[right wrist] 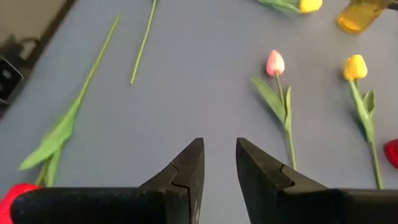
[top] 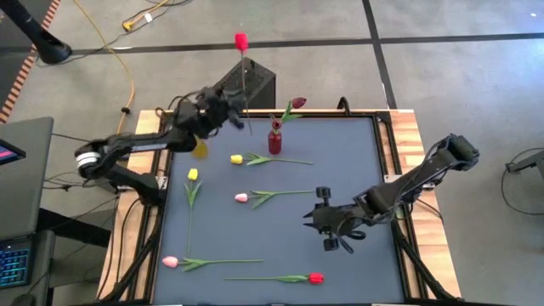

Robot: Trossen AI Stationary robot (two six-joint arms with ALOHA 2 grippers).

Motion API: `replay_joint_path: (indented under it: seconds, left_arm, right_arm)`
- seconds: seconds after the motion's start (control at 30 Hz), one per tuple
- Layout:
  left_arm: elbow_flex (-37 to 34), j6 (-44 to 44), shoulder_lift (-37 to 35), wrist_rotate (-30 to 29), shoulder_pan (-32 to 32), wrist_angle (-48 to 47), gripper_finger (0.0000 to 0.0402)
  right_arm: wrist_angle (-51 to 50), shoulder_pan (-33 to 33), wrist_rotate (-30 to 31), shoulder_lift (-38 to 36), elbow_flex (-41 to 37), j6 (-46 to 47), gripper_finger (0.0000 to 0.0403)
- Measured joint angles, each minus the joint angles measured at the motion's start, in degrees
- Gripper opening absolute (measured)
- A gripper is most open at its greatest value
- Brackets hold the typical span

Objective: Sort flowers into vase by color
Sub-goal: Put the right red flower into the red flower vase

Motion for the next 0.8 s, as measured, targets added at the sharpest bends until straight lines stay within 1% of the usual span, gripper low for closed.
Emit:
replay_joint_path:
  seconds: [0.07,0.13,0.2,0.3,0.43,0.57,0.7,0.8]
  left_arm:
    - [0.0,-5.3,3.6,0.4,2.8,2.4,0.0]
    - [0.0,-8.6,7.3,1.9,4.8,7.6,0.0]
    - [0.0,-10.7,10.7,2.8,5.8,14.5,0.0]
    - [0.0,-12.6,15.5,2.0,6.1,21.7,0.0]
    - [0.0,-14.7,21.4,-0.4,5.4,25.7,0.0]
    - [0.0,-15.6,25.6,-0.7,5.2,29.7,0.0]
    - [0.0,-16.4,27.6,-0.3,4.8,32.3,0.0]
    - [0.0,-14.7,27.8,-0.4,4.3,32.3,0.0]
  right_arm:
    - [0.2,0.0,0.0,1.5,0.0,-0.2,0.0117]
    - [0.2,0.0,-0.1,2.8,0.0,-0.3,0.0117]
    - [0.5,0.0,-0.1,3.8,0.0,-0.2,0.0117]
    - [1.2,0.0,-0.1,5.4,0.0,-0.3,0.0117]
    - [1.8,0.0,-0.1,6.4,0.0,-0.6,0.0117]
    - [1.8,-0.3,-0.1,6.2,0.0,-0.7,0.0117]
    - [2.2,-0.6,-0.1,5.9,0.0,-0.8,0.0117]
    - [2.0,-1.1,-0.1,5.9,0.0,-0.8,0.0117]
